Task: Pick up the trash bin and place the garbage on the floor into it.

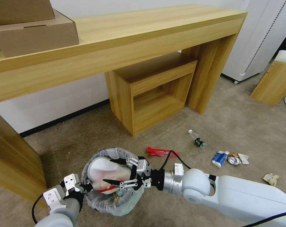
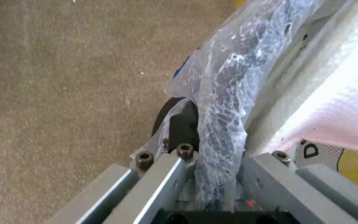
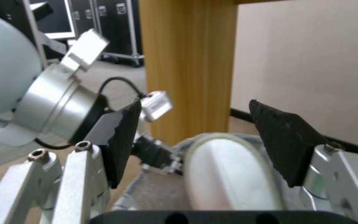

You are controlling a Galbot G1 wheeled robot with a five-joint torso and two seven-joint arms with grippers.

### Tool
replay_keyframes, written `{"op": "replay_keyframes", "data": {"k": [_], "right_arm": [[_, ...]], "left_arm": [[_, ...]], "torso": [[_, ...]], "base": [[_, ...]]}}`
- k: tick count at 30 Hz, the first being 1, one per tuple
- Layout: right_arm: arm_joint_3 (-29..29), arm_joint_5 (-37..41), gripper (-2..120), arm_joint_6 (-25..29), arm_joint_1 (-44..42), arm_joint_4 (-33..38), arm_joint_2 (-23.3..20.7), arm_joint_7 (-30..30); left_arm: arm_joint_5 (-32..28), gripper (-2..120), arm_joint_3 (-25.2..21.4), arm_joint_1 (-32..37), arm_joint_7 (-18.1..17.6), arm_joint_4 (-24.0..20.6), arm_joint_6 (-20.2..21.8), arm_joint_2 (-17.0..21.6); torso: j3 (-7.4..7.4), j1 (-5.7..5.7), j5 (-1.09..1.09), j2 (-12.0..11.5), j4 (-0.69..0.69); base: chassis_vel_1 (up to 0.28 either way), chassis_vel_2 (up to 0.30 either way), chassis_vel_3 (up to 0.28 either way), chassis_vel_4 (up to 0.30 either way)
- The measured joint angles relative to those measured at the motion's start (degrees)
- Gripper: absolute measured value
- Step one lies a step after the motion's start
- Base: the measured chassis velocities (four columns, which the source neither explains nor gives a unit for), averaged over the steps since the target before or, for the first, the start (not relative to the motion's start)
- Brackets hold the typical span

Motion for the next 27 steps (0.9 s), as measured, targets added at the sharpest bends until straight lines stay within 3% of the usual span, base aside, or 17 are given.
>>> {"op": "replay_keyframes", "data": {"k": [7,10,13,15,17,19,23,25,27], "right_arm": [[5.19,-0.79,79,-2.1,-2.06,-0.32,-0.95,4.16],[11.7,-4.66,89,-6.21,-5.8,-1.63,-1.89,10.52],[14.93,-7.62,94,-8.87,-7.28,-2.16,-2.76,12.89],[21.26,-11.36,100,-13.74,-10.68,-2.8,-4.14,17.63],[22.49,-11.55,100,-14.37,-11.35,-2.87,-4.33,18.17],[32.41,-12.26,100,-17.5,-18.53,-3.89,-4.8,21.19],[37.23,-12.36,100,-18.77,-22.99,-4.21,-4.65,22.35],[44.34,-13.23,100,-19.33,-28.02,-5.11,-3.68,23.21],[46.56,-13.49,100,-19.24,-29.37,-5.39,-3.18,23.27]], "left_arm": [[0.4,0,0.1,0.77,0.3,-0.02,-0.01,0.19],[1.33,0,0.43,1.27,1.08,0.15,0.06,-0.03],[1.47,0,0.42,1.43,1.32,0.15,0.07,0.02],[1.27,0,-0.04,1.54,2.04,-0.08,0.38,0.37],[1.15,0,-0.11,1.54,2.08,-0.16,0.47,0.42],[0.45,0,-0.61,1.49,3.0,-0.64,1.53,0.59],[0.54,0,-0.72,1.15,3.76,-0.67,2.03,0.45],[1.13,0,-0.79,0.75,4.94,-1.04,2.52,-0.05],[1.52,0,-0.8,0.75,5.29,-1.12,2.58,-0.22]], "torso": [[0.0,0.0,0.01,0.0,0.01],[0.0,0.0,0.02,0.0,0.01],[0.0,0.0,0.01,0.0,0.01],[0.0,0.0,0.02,0.0,0.0],[0.0,0.0,0.02,0.0,0.0],[0.0,0.0,0.02,0.0,-0.01],[0.0,0.01,0.02,0.01,0.0],[0.0,0.0,0.01,0.01,0.0],[0.0,0.01,0.0,0.01,-0.01]], "base": [[0.0,0.0,0.0,0.0],[0.0,0.0,0.0,0.0],[0.0,0.0,0.0,0.0],[0.0,0.0,0.0,0.0],[0.0,0.0,0.0,0.0],[0.0,0.0,0.0,0.0],[0.0,0.0,0.0,0.0],[0.0,0.0,0.0,0.0],[0.0,0.0,0.0,0.0]]}}
